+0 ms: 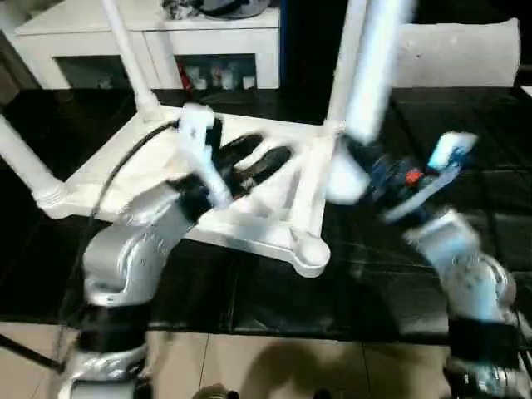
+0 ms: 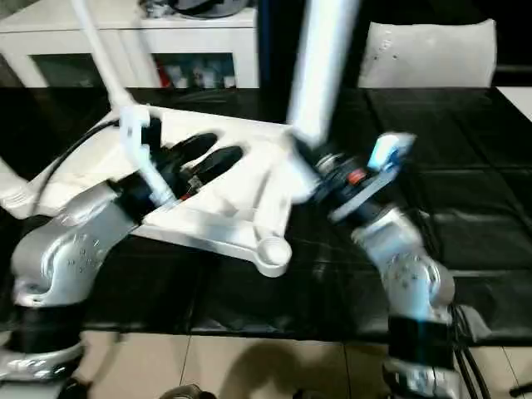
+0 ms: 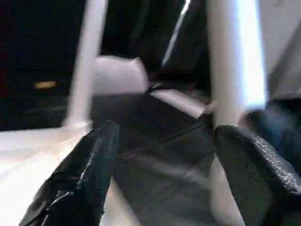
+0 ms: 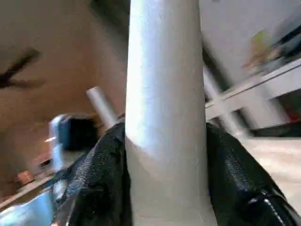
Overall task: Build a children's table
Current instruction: Pick table leg
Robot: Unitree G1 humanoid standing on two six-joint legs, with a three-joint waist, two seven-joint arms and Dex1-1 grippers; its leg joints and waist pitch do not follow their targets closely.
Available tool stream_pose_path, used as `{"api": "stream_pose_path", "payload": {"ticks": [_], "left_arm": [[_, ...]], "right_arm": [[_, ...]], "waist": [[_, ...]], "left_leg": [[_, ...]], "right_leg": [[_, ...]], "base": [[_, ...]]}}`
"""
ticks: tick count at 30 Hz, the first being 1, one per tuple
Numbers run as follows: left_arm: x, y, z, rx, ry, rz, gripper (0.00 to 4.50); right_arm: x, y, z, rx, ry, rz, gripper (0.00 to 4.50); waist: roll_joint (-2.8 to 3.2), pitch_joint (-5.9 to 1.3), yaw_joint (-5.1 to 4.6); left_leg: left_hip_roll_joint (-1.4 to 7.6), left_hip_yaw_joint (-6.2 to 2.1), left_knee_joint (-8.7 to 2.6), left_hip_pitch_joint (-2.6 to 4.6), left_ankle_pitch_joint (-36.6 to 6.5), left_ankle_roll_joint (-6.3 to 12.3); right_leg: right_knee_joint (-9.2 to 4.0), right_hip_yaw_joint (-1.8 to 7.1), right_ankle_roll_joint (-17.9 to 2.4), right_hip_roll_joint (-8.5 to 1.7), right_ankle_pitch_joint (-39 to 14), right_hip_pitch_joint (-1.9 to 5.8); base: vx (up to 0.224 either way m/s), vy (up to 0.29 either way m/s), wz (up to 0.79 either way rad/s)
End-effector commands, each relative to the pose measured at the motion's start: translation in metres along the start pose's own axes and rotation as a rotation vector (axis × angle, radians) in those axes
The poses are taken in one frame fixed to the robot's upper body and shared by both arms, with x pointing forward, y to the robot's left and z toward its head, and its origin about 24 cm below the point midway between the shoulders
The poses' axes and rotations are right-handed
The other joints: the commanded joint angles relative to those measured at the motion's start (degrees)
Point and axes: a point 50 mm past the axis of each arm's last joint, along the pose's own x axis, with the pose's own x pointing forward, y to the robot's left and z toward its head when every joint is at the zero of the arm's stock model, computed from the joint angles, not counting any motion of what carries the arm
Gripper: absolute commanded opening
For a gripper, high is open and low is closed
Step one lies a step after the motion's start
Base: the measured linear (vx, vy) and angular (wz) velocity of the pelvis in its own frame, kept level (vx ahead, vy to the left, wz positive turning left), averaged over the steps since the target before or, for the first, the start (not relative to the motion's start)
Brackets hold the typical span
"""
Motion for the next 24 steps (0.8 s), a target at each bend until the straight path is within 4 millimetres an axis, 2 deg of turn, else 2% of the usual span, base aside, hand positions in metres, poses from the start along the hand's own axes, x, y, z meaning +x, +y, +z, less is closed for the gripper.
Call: {"api": "stream_pose_path", "payload": {"ticks": [1,2,4,9,12,14,15,16,17,19,20,23,24], "left_arm": [[0.001,-0.004,0.008,-0.059,-0.035,-0.040,3.86],[0.003,-0.008,0.011,-0.102,-0.061,-0.068,3.91],[0.005,-0.012,0.013,-0.155,-0.088,-0.103,4.04],[0.006,-0.019,0.020,-0.254,-0.147,-0.178,4.36],[0.004,-0.020,0.019,-0.269,-0.122,-0.198,4.43],[0.004,-0.020,0.018,-0.252,-0.107,-0.182,4.50],[0.004,-0.019,0.017,-0.223,-0.090,-0.164,4.50],[0.004,-0.018,0.015,-0.196,-0.071,-0.146,4.50],[0.004,-0.014,0.012,-0.116,-0.030,-0.096,4.50],[0.004,-0.013,0.011,-0.070,-0.019,-0.077,4.50],[0.004,-0.010,0.008,0.018,-0.005,-0.049,4.32],[0.006,-0.007,0.008,0.190,-0.017,0.033,4.15],[0.007,-0.007,0.008,0.206,-0.025,0.039,4.15]], "right_arm": [[0.003,0.009,0.000,0.016,0.021,0.063,1.93],[0.002,0.010,-0.002,0.026,0.032,0.071,1.93],[0.001,0.012,-0.004,0.038,0.051,0.083,1.93],[-0.001,0.015,-0.011,0.071,0.102,0.113,1.93],[-0.002,0.017,-0.014,0.081,0.137,0.128,1.93],[-0.001,0.017,-0.015,0.067,0.153,0.125,1.93],[-0.001,0.016,-0.016,0.044,0.171,0.116,1.93],[0.000,0.016,-0.017,0.019,0.191,0.108,1.93],[0.001,0.014,-0.021,-0.025,0.227,0.081,1.93],[0.002,0.013,-0.023,-0.059,0.243,0.068,1.93],[0.005,0.010,-0.026,-0.100,0.249,0.044,1.93],[0.011,0.008,-0.036,-0.188,0.256,0.006,1.93],[0.011,0.007,-0.037,-0.192,0.256,0.003,1.93]], "waist": [[-1.20,-4.13,0.34],[-1.27,-4.12,0.30],[-1.37,-4.12,0.36],[-1.47,-4.50,0.53],[-1.74,-4.46,0.63],[-1.67,-4.49,0.74],[-1.66,-4.50,0.81],[-1.91,-4.53,0.92],[-1.76,-4.43,0.98],[-1.70,-4.38,0.82],[-1.72,-4.34,0.78],[-1.52,-4.29,0.59],[-1.63,-4.32,0.43]], "left_leg": [[2.71,-1.28,-4.05,0.27,-8.33,3.70],[2.66,-1.36,-4.14,0.11,-8.40,3.48],[2.67,-1.36,-4.16,0.24,-8.63,3.29],[3.10,-1.63,-4.34,-0.10,-6.44,3.68],[2.94,-1.45,-4.24,-0.12,-5.07,3.92],[3.03,-1.50,-4.26,-0.11,-4.31,4.04],[3.04,-1.52,-4.26,-0.12,-4.14,4.02],[3.09,-1.52,-4.29,-0.05,-3.95,3.89],[3.17,-1.68,-4.42,-0.08,-4.09,3.64],[3.06,-1.64,-4.45,0.02,-4.67,3.07],[2.99,-1.64,-4.49,0.04,-5.26,2.74],[3.13,-1.79,-4.65,0.09,-6.71,1.96],[3.09,-1.70,-4.61,0.06,-7.01,1.79]], "right_leg": [[-6.32,3.36,-1.11,-4.41,-28.14,3.11],[-6.39,3.22,-0.56,-4.31,-28.23,3.13],[-6.65,3.21,0.18,-4.33,-28.57,3.07],[-5.97,3.31,-0.64,-4.28,-23.74,3.45],[-5.87,3.54,-0.92,-4.47,-23.10,3.50],[-5.82,3.58,-0.60,-4.38,-22.43,3.49],[-5.79,3.58,-0.54,-4.39,-22.28,3.50],[-5.70,3.62,-0.37,-4.41,-22.13,3.48],[-5.75,3.62,0.28,-4.35,-22.60,3.42],[-5.90,3.67,1.19,-4.39,-23.24,3.32],[-6.08,3.63,1.63,-4.45,-24.11,3.33],[-6.17,3.58,2.17,-4.49,-25.00,3.22],[-6.14,3.63,2.03,-4.56,-24.58,3.35]], "base": [[0.000,0.000,0.00],[0.000,0.000,0.00],[0.000,0.000,0.00],[0.000,0.000,0.00],[0.000,0.000,0.00],[0.000,0.000,0.00],[0.000,0.000,0.00],[0.000,0.000,0.00],[0.000,0.000,0.00],[0.000,0.000,0.00],[0.000,0.000,0.00],[0.000,0.000,0.00],[0.000,0.000,0.00]]}}
